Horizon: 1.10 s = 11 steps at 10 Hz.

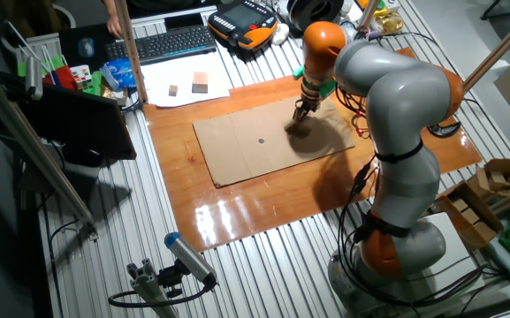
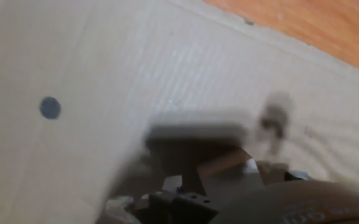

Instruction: Grab the block and place it at the designated location

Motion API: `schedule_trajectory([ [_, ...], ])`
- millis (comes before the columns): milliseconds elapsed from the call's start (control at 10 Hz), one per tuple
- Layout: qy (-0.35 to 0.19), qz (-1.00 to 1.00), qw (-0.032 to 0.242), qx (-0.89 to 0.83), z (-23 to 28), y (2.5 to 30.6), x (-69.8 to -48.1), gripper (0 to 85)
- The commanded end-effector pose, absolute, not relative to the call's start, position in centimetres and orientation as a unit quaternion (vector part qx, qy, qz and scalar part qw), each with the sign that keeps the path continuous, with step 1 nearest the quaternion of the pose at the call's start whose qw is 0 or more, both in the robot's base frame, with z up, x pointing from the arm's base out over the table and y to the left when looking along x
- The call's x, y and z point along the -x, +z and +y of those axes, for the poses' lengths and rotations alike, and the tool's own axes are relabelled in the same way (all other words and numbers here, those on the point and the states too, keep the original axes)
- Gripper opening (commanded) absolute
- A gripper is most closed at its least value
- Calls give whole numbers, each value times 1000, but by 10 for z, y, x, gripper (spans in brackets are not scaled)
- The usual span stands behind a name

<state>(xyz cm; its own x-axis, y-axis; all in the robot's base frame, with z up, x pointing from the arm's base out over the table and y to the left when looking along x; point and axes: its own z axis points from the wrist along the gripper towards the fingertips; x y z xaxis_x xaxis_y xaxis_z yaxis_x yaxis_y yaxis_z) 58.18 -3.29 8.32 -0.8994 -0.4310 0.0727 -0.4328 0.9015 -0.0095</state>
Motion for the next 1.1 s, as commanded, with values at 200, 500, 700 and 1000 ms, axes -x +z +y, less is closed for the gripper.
schedule_trajectory([
  [200,12,-975,30,-222,-35,76,-577,850],
  [500,8,-975,29,-222,-41,69,-575,850],
  [700,2,-975,28,-222,-44,63,-574,850],
  [1000,-3,-975,22,-222,-48,60,-572,850],
])
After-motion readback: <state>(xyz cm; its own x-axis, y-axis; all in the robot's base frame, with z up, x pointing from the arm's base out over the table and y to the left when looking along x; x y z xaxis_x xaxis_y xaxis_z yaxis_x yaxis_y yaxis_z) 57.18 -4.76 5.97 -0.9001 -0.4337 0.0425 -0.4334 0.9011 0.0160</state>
